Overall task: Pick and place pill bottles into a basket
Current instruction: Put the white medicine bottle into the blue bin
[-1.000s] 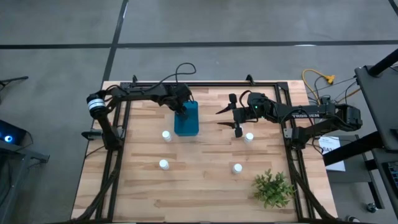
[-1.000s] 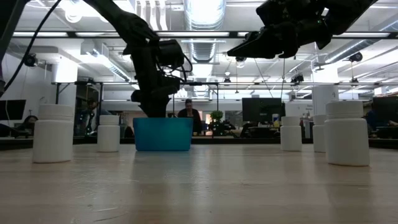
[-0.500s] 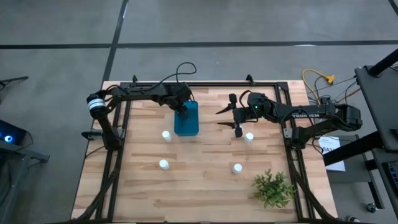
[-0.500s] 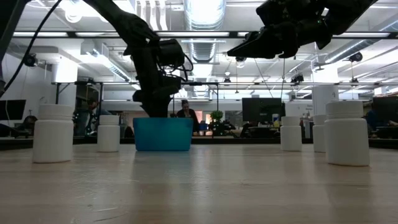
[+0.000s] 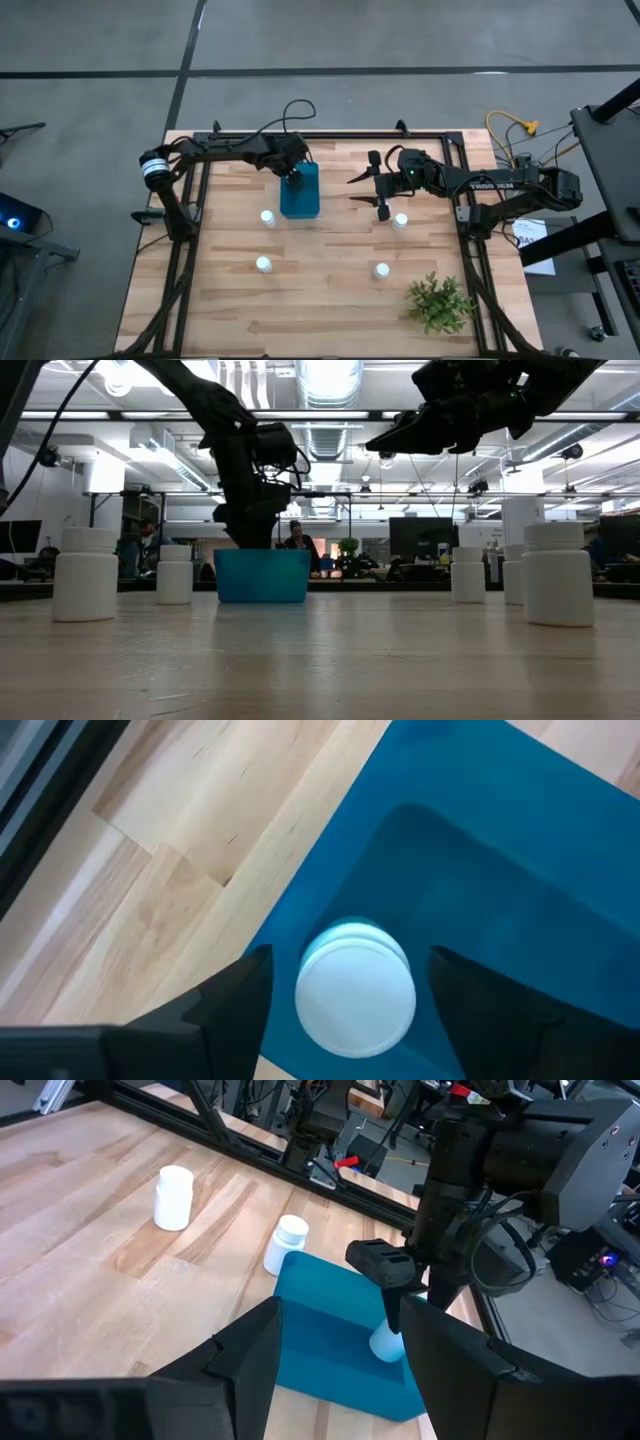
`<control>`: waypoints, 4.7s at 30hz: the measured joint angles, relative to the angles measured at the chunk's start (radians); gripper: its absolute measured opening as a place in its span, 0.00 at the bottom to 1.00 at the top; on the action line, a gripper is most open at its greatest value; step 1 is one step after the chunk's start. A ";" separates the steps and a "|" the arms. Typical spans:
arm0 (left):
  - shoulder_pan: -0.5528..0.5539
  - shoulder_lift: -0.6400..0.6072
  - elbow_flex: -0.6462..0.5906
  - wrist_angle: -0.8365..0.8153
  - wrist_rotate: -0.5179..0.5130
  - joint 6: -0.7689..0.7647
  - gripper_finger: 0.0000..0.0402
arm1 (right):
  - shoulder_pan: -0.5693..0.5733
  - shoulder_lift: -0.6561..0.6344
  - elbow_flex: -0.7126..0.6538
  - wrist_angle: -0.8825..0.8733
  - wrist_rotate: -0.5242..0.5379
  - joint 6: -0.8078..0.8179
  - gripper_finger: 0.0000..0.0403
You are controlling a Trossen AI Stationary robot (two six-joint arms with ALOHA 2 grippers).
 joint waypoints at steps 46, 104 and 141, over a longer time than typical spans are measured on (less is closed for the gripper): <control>-0.424 -0.320 0.026 -0.158 -0.025 -0.062 0.62 | 0.001 -0.003 0.000 -0.005 -0.005 0.030 0.48; -0.457 -0.484 -0.369 -0.137 -0.092 -0.028 0.62 | 0.003 -0.003 0.000 -0.002 -0.024 0.042 0.48; -0.450 -0.330 -0.409 -0.030 -0.066 -0.035 0.62 | 0.003 -0.003 0.000 0.002 -0.024 0.055 0.48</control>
